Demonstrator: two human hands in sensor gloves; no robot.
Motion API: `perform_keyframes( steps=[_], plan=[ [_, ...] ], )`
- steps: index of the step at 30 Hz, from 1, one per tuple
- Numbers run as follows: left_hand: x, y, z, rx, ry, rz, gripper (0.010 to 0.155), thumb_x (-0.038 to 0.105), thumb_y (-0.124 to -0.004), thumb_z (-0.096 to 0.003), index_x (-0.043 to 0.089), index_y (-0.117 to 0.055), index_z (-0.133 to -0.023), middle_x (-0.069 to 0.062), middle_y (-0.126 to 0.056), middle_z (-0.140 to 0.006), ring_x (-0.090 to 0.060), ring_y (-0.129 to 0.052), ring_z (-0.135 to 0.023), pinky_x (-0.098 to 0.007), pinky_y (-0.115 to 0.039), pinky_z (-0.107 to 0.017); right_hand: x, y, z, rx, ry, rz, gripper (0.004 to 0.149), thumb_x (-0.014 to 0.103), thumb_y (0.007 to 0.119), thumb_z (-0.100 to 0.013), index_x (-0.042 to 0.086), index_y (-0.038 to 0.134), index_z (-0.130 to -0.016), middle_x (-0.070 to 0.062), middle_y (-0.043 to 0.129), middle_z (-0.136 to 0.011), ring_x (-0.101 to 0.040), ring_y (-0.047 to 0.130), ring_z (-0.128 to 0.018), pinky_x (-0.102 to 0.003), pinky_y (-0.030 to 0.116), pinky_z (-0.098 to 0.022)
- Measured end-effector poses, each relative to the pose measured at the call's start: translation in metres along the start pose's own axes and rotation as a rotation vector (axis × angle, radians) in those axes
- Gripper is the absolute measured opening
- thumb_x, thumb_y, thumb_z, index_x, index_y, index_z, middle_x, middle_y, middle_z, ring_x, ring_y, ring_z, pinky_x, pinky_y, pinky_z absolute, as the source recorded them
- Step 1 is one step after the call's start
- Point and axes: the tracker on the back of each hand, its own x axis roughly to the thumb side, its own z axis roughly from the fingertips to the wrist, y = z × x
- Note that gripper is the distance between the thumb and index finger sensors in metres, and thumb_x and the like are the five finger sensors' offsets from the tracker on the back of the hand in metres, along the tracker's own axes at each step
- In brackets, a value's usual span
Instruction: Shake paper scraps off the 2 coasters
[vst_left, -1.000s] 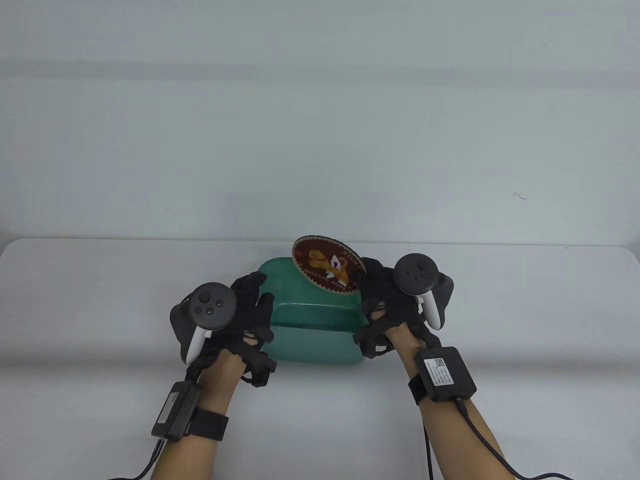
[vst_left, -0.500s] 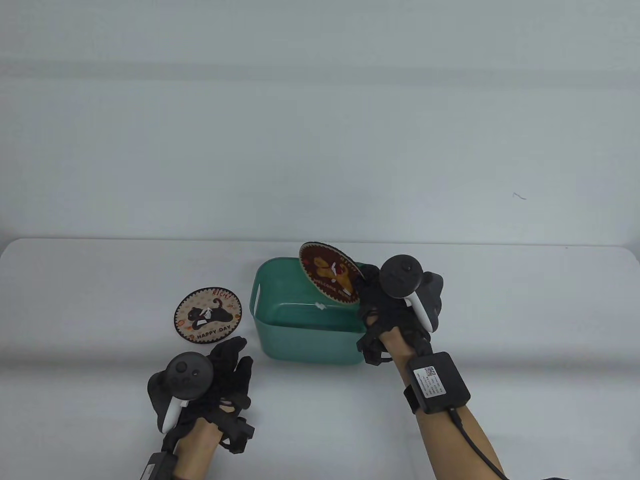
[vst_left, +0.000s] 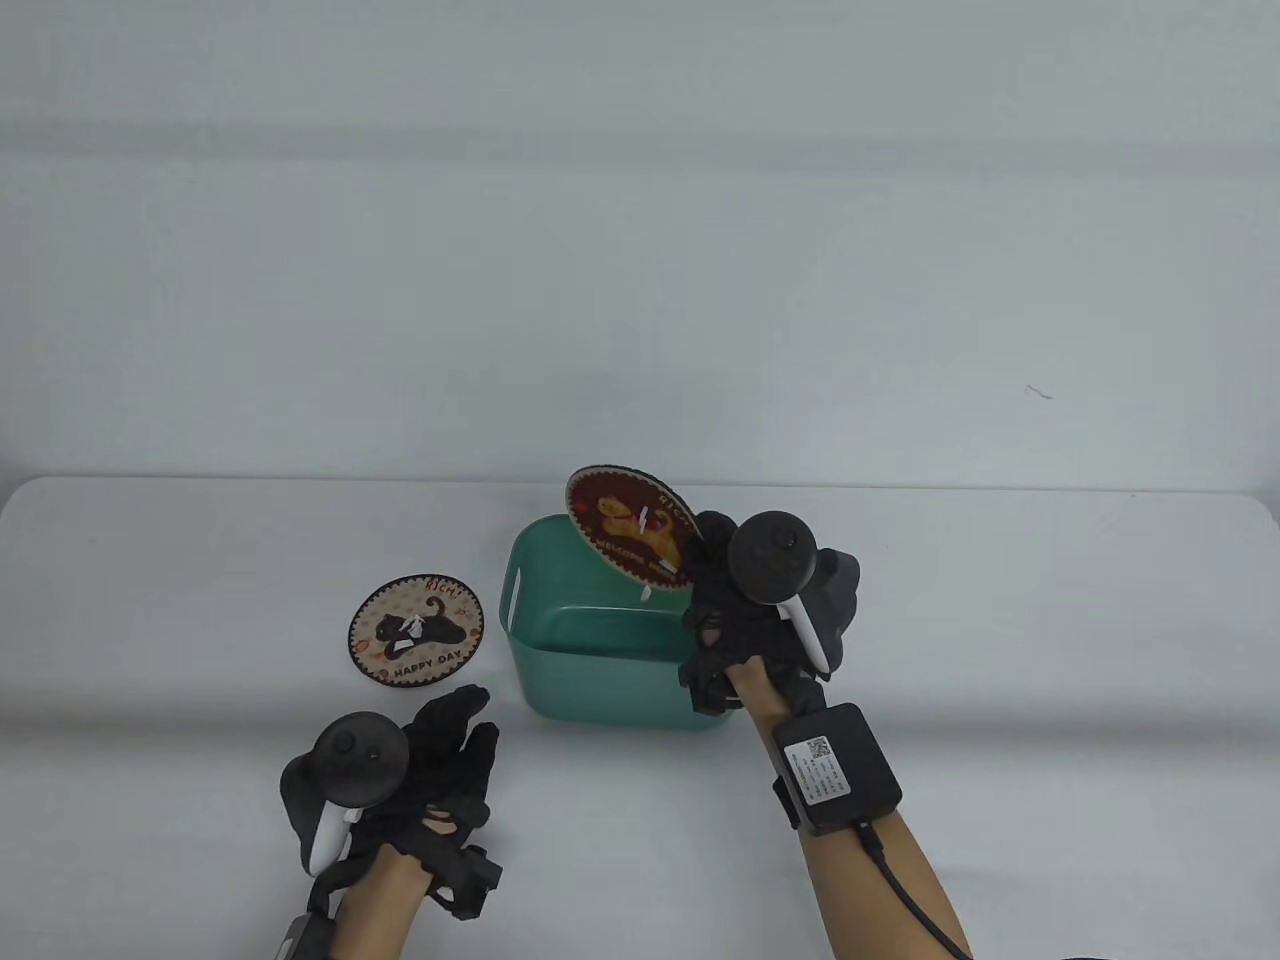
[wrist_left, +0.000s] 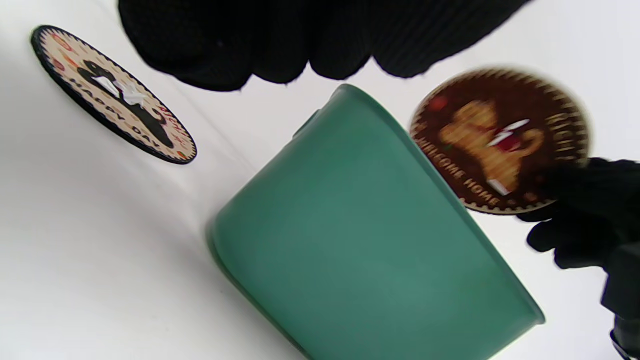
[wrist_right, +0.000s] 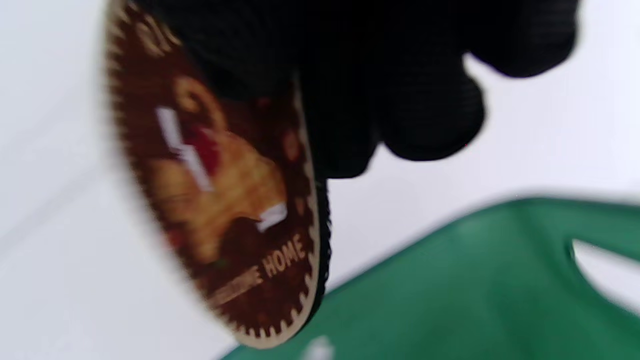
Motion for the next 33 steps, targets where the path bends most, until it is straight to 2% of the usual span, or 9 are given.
perform_keyframes(
  steps=[9, 12, 15, 18, 21, 24, 27, 30, 33],
  plan=[
    [0.000, -0.010, 0.000, -0.066, -0.005, -0.002, 0.052, 0.037, -0.076, -0.0483, 0.013, -0.065, -0.094, -0.018, -0.067, -0.094, -0.045, -0.076, -0.078, -0.047, -0.074, -0.053, -0.001, 0.004, 0.006, -0.178, -0.035, 0.107, 0.041, 0.033, 0.075, -0.041, 0.023, 0.069, -0.080, -0.002, 0.095, -0.065, -0.020, 0.096, -0.049, -0.041, 0.076, -0.043],
    [0.001, -0.013, 0.000, -0.084, -0.013, -0.022, 0.052, 0.037, -0.076, -0.0484, 0.013, -0.065, -0.094, -0.018, -0.067, -0.094, -0.045, -0.076, -0.078, -0.047, -0.074, -0.053, -0.004, 0.012, 0.000, 0.065, 0.043, 0.085, 0.041, 0.030, 0.076, -0.042, 0.020, 0.070, -0.080, -0.007, 0.095, -0.065, -0.024, 0.095, -0.048, -0.044, 0.074, -0.042],
    [0.001, -0.015, 0.000, -0.092, -0.015, -0.024, 0.052, 0.037, -0.076, -0.0484, 0.013, -0.066, -0.093, -0.018, -0.067, -0.093, -0.045, -0.076, -0.078, -0.047, -0.074, -0.053, -0.009, 0.002, 0.004, -0.186, 0.008, 0.042, 0.041, 0.032, 0.075, -0.041, 0.022, 0.069, -0.080, -0.004, 0.095, -0.065, -0.022, 0.096, -0.048, -0.042, 0.076, -0.043],
    [0.001, -0.016, 0.000, -0.097, -0.012, -0.027, 0.052, 0.037, -0.076, -0.0484, 0.013, -0.066, -0.094, -0.018, -0.067, -0.093, -0.045, -0.076, -0.078, -0.047, -0.074, -0.053, -0.008, 0.008, -0.001, 0.088, 0.067, 0.124, 0.041, 0.031, 0.075, -0.042, 0.020, 0.068, -0.081, -0.006, 0.094, -0.065, -0.024, 0.095, -0.049, -0.043, 0.075, -0.043],
    [0.001, -0.016, 0.001, -0.100, -0.010, -0.034, 0.052, 0.037, -0.076, -0.0483, 0.013, -0.066, -0.093, -0.018, -0.067, -0.093, -0.045, -0.076, -0.078, -0.047, -0.074, -0.053, -0.010, 0.000, 0.005, -0.201, 0.009, 0.005, 0.041, 0.032, 0.075, -0.041, 0.021, 0.068, -0.080, -0.004, 0.094, -0.065, -0.022, 0.096, -0.049, -0.042, 0.075, -0.043],
    [0.001, -0.017, 0.000, -0.103, -0.010, -0.037, 0.052, 0.037, -0.076, -0.0484, 0.013, -0.066, -0.094, -0.018, -0.067, -0.093, -0.045, -0.076, -0.078, -0.047, -0.074, -0.053, -0.008, 0.006, 0.000, 0.081, 0.073, 0.122, 0.041, 0.031, 0.075, -0.042, 0.020, 0.068, -0.081, -0.006, 0.094, -0.066, -0.024, 0.095, -0.049, -0.044, 0.075, -0.043],
    [0.001, -0.018, 0.000, -0.106, -0.010, -0.039, 0.052, 0.037, -0.076, -0.0484, 0.013, -0.066, -0.094, -0.018, -0.067, -0.093, -0.045, -0.076, -0.078, -0.047, -0.074, -0.053, -0.010, -0.002, 0.006, -0.232, 0.012, 0.027, 0.041, 0.032, 0.076, -0.041, 0.021, 0.070, -0.080, -0.004, 0.096, -0.063, -0.022, 0.097, -0.046, -0.042, 0.076, -0.042],
    [0.002, -0.018, -0.001, -0.108, -0.011, -0.037, 0.052, 0.037, -0.075, -0.0484, 0.013, -0.066, -0.094, -0.018, -0.067, -0.093, -0.045, -0.076, -0.078, -0.047, -0.074, -0.053, -0.010, 0.006, 0.000, 0.076, 0.117, 0.130, 0.040, 0.032, 0.076, -0.043, 0.020, 0.069, -0.081, -0.006, 0.095, -0.064, -0.022, 0.097, -0.046, -0.042, 0.076, -0.041],
    [0.002, -0.020, -0.001, -0.115, -0.014, -0.038, 0.052, 0.037, -0.075, -0.0484, 0.013, -0.066, -0.093, -0.018, -0.067, -0.093, -0.045, -0.076, -0.078, -0.047, -0.074, -0.053, -0.012, 0.001, 0.005, -0.234, 0.019, 0.039, 0.040, 0.032, 0.077, -0.041, 0.021, 0.071, -0.079, -0.005, 0.096, -0.062, -0.022, 0.097, -0.044, -0.042, 0.077, -0.040]
  ],
)
